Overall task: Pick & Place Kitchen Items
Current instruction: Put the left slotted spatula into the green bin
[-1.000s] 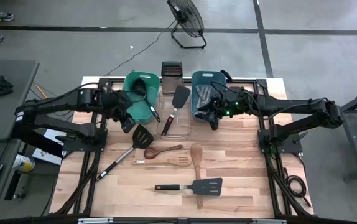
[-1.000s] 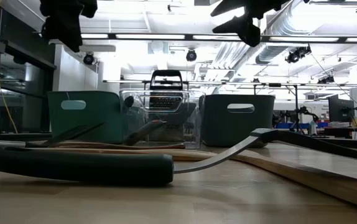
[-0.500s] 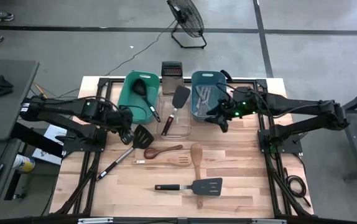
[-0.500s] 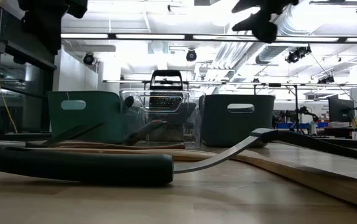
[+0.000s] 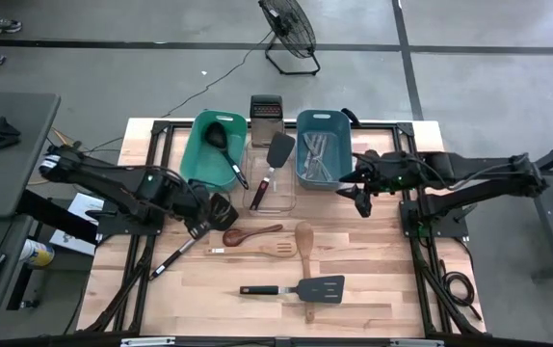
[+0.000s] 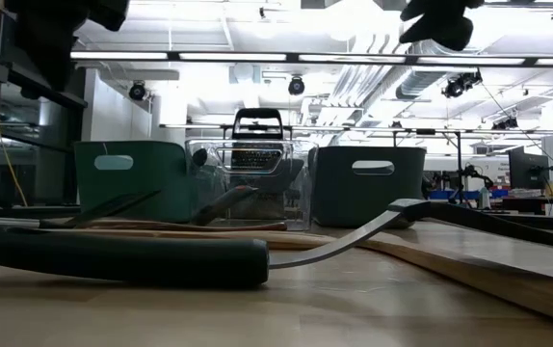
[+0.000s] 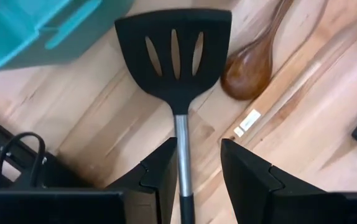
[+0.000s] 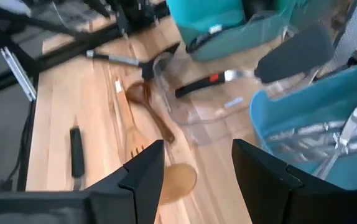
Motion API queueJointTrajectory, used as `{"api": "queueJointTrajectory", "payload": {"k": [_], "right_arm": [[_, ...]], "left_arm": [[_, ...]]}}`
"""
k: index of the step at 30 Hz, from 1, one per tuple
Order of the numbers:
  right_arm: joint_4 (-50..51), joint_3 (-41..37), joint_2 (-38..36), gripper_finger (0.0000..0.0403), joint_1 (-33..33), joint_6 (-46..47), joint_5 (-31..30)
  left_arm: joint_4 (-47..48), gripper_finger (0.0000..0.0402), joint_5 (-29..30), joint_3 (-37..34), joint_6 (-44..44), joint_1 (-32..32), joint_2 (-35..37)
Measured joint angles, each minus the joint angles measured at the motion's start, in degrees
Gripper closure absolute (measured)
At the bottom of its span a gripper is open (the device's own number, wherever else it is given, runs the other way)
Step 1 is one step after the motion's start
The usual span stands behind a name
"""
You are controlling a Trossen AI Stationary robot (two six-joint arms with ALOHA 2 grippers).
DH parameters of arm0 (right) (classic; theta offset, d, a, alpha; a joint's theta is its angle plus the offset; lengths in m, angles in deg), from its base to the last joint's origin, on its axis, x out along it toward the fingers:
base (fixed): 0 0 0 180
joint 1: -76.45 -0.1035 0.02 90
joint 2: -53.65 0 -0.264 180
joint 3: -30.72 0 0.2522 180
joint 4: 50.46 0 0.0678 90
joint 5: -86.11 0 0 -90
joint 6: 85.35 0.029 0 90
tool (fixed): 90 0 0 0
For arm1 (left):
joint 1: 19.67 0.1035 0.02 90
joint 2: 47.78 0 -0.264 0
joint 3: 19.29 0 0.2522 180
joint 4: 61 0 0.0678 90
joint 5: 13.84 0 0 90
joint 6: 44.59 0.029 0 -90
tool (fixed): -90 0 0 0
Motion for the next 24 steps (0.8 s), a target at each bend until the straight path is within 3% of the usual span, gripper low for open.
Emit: {"api": "queueJointTrajectory", "payload": {"k": [10, 18, 24], "right_arm": [[3.7, -0.01, -1.77, 0.0222, -2.96, -0.19, -3.39], [6.69, -0.01, -7.1, 0.0226, -3.08, -0.23, -5.62], [6.77, -0.01, -10.28, 0.0227, -3.08, -0.18, -5.61]], "left_arm": [[0.83, 0.0269, -0.36, 0.0, -4.83, -4.41, -4.53], [1.5, 0.0189, -6.62, -1.67, -6.57, -4.34, -9.52], [-2.75, 0.0179, -12.57, -8.32, -6.92, -4.34, -10.73]]}}
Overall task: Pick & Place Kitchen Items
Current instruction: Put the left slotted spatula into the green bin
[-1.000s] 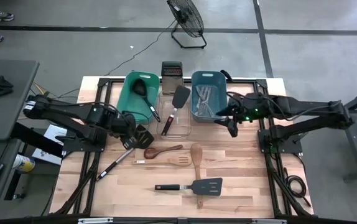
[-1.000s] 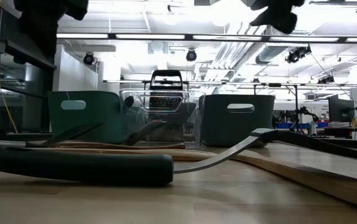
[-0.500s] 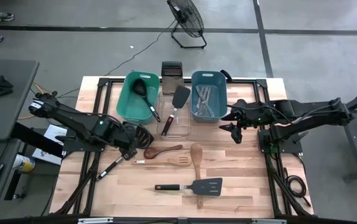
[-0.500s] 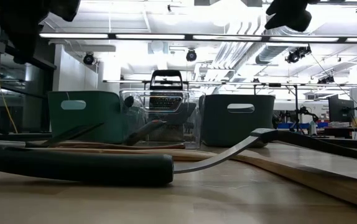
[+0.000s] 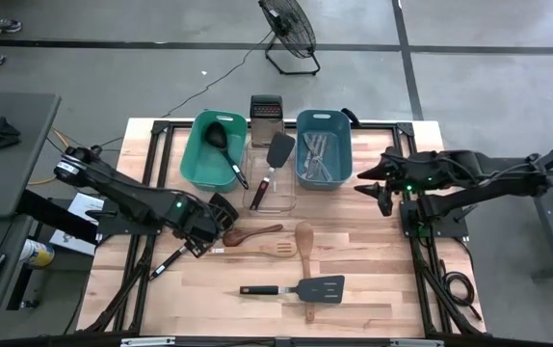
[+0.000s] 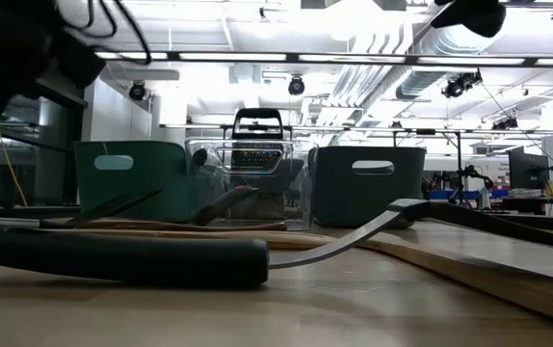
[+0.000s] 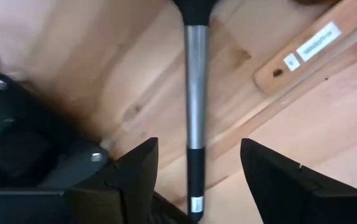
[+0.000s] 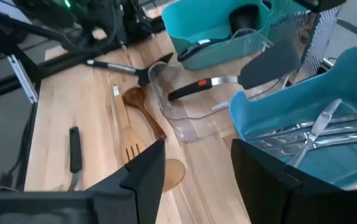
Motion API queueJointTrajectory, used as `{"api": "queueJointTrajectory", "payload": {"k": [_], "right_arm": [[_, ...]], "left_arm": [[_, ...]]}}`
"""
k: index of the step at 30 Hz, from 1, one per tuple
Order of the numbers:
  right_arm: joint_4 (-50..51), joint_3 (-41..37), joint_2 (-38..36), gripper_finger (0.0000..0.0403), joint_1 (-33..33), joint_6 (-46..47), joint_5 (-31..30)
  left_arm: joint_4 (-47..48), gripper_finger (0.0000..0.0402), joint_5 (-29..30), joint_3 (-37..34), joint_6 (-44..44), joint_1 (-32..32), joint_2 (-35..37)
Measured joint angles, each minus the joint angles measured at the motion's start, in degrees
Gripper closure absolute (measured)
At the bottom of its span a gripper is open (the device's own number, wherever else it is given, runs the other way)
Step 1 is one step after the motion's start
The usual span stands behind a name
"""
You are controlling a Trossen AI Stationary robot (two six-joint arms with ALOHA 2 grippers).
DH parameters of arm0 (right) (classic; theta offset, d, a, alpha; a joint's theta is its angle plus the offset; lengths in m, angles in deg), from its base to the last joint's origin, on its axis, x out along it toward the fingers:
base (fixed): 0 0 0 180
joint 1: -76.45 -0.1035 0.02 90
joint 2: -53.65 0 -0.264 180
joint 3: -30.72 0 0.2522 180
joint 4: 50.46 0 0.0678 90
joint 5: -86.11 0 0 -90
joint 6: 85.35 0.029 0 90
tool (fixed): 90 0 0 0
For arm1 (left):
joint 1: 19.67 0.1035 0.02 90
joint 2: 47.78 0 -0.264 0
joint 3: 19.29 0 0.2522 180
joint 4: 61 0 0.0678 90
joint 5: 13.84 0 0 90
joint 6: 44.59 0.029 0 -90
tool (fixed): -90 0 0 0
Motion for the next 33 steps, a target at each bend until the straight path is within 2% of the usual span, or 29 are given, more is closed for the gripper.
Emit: {"api": "queueJointTrajectory", "payload": {"k": [8, 14, 33], "right_arm": [[0.64, -0.02, -1.2, 0.0227, 0.0, 0.51, 0.02], [1.05, 0.0, -1.15, 0.0227, 0.0, 0.99, 0.02], [1.64, 0.0, -1.13, 0.0227, 0.0, 1.67, 0.02]], "left_arm": [[-6.97, 0.0178, -3.86, -7.65, -1.71, -1.04, 0.04], [-10.9, 0.0178, -5.96, -11.27, -4.88, -5.07, 0.04], [-13.37, 0.0178, -3.72, -11.99, -19.17, -17.68, 0.04]]}}
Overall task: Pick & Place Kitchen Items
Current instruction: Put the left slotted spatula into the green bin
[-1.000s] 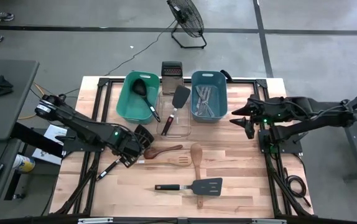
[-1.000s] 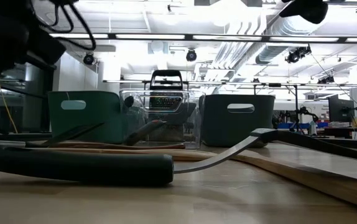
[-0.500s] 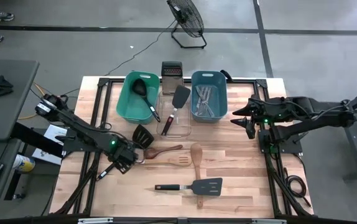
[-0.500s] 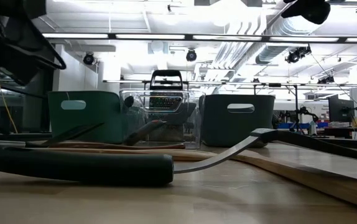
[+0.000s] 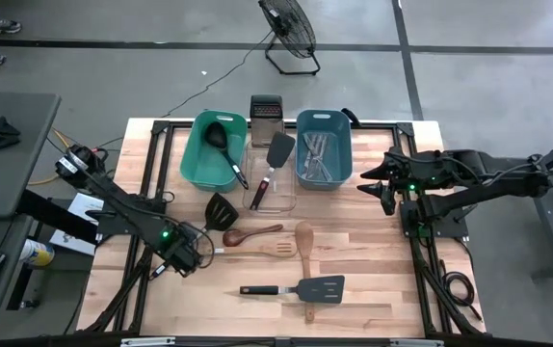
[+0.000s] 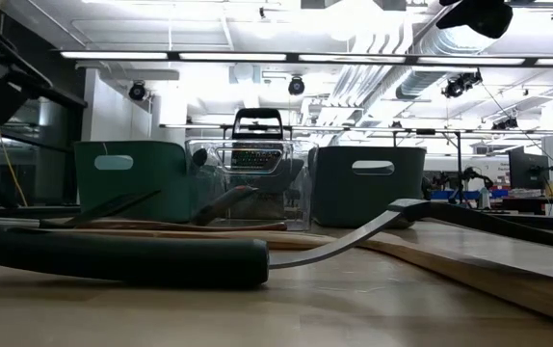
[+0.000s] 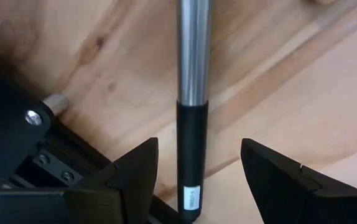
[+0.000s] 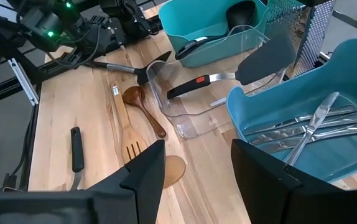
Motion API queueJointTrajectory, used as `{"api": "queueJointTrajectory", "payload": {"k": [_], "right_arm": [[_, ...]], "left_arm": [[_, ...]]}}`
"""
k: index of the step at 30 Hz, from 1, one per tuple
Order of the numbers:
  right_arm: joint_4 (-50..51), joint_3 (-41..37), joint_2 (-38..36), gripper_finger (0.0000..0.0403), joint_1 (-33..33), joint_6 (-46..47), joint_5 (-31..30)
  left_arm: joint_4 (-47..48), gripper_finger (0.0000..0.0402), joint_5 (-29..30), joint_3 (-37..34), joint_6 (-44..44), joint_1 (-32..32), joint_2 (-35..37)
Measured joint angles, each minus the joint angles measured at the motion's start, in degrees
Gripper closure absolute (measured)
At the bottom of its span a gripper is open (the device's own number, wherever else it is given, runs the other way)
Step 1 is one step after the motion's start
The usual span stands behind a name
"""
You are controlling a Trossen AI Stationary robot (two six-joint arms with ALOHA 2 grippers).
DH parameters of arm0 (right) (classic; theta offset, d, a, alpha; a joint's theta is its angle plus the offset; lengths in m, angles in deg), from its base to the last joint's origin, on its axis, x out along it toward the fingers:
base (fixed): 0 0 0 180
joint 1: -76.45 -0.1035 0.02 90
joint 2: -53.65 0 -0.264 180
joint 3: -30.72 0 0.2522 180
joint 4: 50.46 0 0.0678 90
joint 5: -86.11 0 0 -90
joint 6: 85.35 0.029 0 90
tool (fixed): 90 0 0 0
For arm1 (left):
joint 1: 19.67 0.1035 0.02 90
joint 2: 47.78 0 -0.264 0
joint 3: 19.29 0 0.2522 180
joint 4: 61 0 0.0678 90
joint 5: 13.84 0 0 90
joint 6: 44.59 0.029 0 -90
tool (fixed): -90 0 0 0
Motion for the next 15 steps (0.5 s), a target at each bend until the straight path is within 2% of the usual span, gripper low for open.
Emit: {"api": "queueJointTrajectory", "payload": {"k": [8, 15], "right_arm": [[0.52, -0.01, 0.0, 0.0227, 0.0, -0.02, 0.0], [1.31, -0.01, 0.0, 0.0227, 0.0, -0.02, 0.0]], "left_arm": [[-2.31, 0.0178, 0.12, 0.02, -3.16, -1.14, 0.0], [-0.6, 0.0178, 0.33, 0.01, -4.61, -1.05, 0.0]]}}
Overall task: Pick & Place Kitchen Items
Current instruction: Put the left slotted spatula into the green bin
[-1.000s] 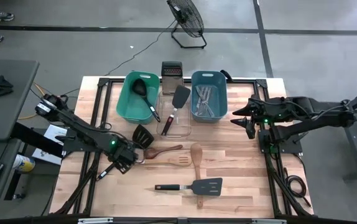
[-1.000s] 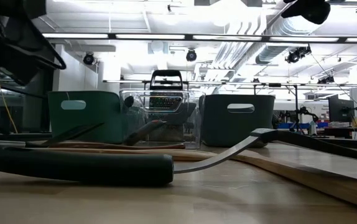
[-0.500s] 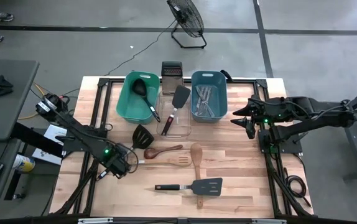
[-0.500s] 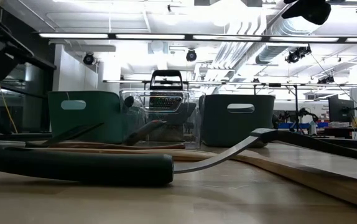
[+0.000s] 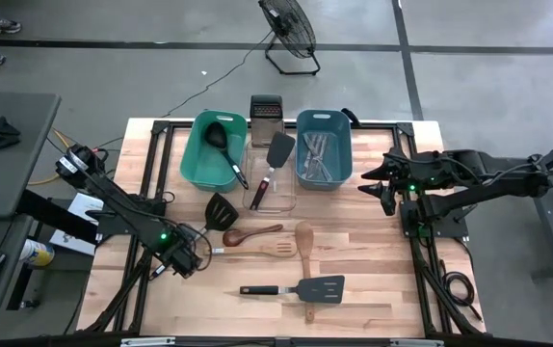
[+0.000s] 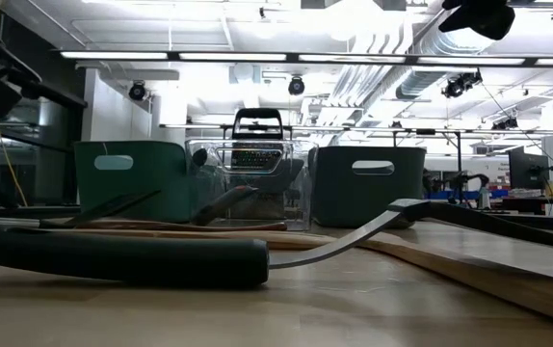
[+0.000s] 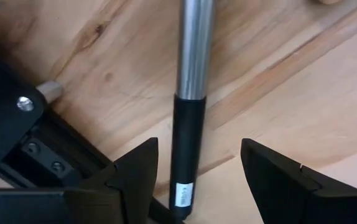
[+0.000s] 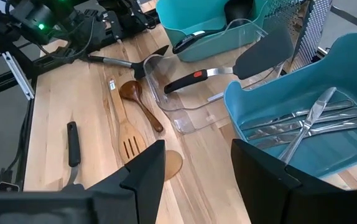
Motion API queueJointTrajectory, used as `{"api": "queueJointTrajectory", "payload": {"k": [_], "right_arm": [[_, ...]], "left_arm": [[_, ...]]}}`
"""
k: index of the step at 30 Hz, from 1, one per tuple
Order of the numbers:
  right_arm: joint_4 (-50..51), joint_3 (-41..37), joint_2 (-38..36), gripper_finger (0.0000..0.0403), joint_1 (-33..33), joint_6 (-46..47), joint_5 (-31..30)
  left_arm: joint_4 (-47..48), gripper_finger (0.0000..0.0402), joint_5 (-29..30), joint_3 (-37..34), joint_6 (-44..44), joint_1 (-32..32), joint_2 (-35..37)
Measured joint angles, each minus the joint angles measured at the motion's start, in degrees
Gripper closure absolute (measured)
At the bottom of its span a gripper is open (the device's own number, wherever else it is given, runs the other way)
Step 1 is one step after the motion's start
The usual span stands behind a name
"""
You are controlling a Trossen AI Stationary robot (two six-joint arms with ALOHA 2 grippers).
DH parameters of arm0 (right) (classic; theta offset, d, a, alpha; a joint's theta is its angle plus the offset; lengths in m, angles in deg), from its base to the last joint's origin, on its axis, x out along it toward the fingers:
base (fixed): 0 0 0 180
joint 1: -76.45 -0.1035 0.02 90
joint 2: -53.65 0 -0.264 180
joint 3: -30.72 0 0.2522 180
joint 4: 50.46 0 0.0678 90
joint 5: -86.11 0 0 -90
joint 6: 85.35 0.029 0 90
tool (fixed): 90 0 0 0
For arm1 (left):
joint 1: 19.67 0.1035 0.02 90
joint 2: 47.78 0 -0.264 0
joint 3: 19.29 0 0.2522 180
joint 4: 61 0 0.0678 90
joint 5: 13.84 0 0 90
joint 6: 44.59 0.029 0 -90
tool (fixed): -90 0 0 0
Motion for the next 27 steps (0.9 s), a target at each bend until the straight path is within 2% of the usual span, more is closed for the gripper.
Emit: {"api": "queueJointTrajectory", "payload": {"k": [8, 13, 20, 27], "right_arm": [[-0.02, 0.01, 0.0, 0.0227, 0.0, -0.17, -0.02], [-0.02, -0.01, 0.0, 0.0227, 0.0, -0.2, 0.0], [-0.04, 0.01, 0.0, 0.0227, 0.0, -0.29, -1.29], [-0.02, 0.01, 0.0, 0.0227, 0.01, -0.33, -1.31]], "left_arm": [[-9.51, 0.0178, -0.62, -6.12, -0.4, 0.0, 0.02], [-10.69, 0.0178, -2.6, -7.98, -1.23, 0.0, 0.0], [-12.04, 0.0179, -3.56, -9.62, 2.29, 0.0, 0.17], [-12.63, 0.0221, -3.83, -10.31, 5.11, 0.02, 0.11]]}}
